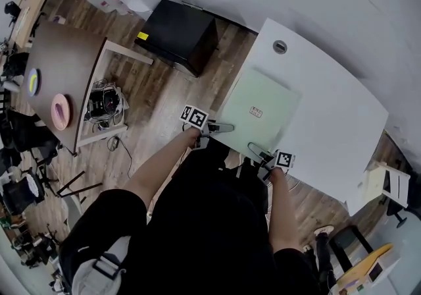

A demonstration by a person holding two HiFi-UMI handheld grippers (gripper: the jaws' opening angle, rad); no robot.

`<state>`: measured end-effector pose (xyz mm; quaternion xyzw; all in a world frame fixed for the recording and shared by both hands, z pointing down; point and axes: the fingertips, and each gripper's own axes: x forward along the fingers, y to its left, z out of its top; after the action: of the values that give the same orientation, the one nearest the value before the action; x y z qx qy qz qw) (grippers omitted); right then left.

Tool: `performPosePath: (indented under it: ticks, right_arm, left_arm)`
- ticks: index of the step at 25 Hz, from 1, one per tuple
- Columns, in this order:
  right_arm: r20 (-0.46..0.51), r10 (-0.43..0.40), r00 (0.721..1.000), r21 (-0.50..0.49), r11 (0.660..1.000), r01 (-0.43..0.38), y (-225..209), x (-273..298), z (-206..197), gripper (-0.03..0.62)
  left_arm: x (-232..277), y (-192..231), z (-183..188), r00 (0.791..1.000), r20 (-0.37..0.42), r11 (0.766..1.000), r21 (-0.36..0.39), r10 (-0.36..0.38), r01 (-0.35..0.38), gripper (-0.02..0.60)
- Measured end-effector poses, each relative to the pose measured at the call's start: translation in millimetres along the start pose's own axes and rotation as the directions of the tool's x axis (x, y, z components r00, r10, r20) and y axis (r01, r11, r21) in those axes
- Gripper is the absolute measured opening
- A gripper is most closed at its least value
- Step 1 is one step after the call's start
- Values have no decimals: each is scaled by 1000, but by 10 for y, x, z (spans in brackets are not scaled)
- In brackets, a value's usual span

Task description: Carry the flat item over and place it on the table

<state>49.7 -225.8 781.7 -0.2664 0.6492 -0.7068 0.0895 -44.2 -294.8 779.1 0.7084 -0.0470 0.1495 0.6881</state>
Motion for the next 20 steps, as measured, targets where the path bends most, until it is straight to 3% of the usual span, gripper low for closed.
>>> performPosePath:
  ticks: [3,7,15,20]
  right_arm:
    - [9,57,998,-27,998,-56,100,62,44,314]
    - [45,24,999,41,999,-26,110,8,43,322]
    - [84,17,996,-16,1000,-16,168,-148,140,327]
    - [156,-134,979,-61,987,145,-12,-399,218,345]
  left_arm:
    - [-29,13,19,1000,20,1000,1,7,-7,342]
    - [-10,13,28,999,48,1000,-5,-6,6,348]
    - [33,3,34,995,91,999,-26,-37,39,348]
    - [29,9,40,996,94,1000,-7,-5,6,347]
